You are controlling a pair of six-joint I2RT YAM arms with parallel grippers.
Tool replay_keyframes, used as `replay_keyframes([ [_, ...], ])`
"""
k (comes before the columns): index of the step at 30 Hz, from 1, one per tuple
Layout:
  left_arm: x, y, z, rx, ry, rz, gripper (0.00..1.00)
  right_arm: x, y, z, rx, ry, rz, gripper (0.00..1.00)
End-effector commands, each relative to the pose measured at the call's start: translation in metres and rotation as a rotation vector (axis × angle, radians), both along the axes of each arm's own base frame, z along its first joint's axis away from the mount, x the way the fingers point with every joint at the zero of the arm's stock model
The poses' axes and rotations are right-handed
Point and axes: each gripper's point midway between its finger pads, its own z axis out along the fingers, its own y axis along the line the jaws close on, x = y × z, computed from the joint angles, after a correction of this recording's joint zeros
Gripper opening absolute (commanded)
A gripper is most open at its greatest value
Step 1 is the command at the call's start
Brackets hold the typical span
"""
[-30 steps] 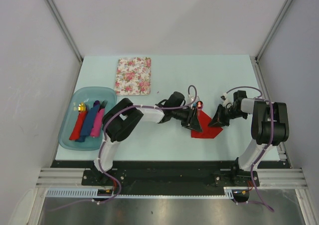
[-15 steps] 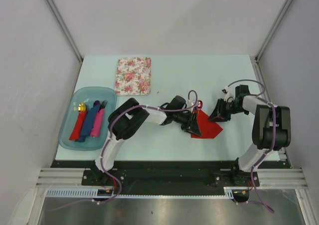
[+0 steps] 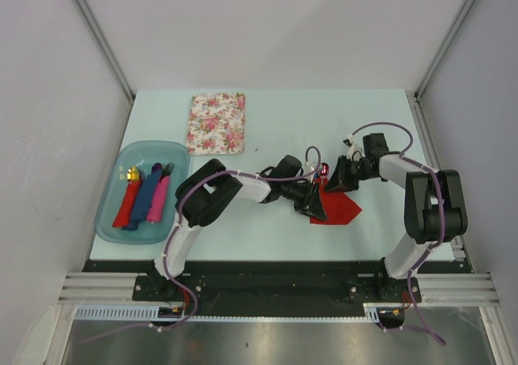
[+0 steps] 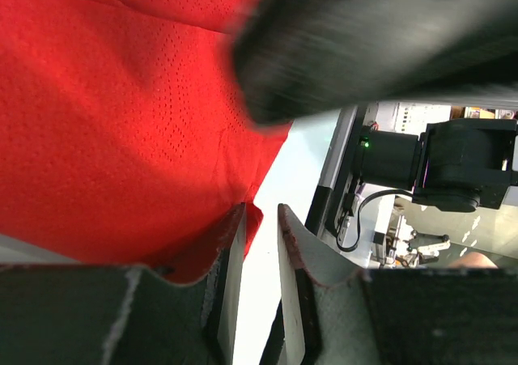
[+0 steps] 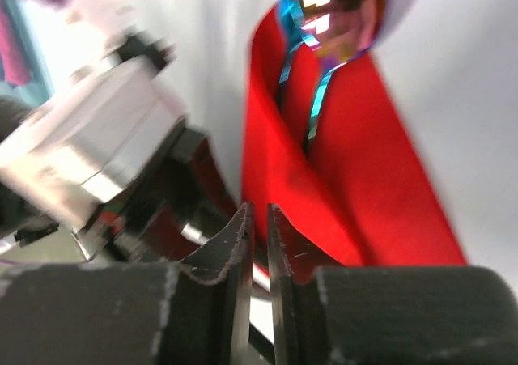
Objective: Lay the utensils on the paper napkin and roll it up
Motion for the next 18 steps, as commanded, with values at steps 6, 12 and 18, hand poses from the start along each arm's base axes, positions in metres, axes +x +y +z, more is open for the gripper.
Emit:
replay_keyframes([
  [6, 0.002, 0.003, -0.011, 0.039, -0.018, 0.011, 0.3, 0.008, 0.005, -0.045, -0.045, 0.057, -0.023, 0.09],
  [12, 0.004, 0.004, 0.012, -0.035, -0.063, 0.018, 0.34, -0.002, -0.007, -0.067, -0.134, 0.092, -0.027, 0.03],
  [18, 0.007, 0.008, 0.025, -0.063, -0.077, 0.025, 0.35, -0.004, -0.009, -0.064, -0.155, 0.084, -0.014, 0.02],
])
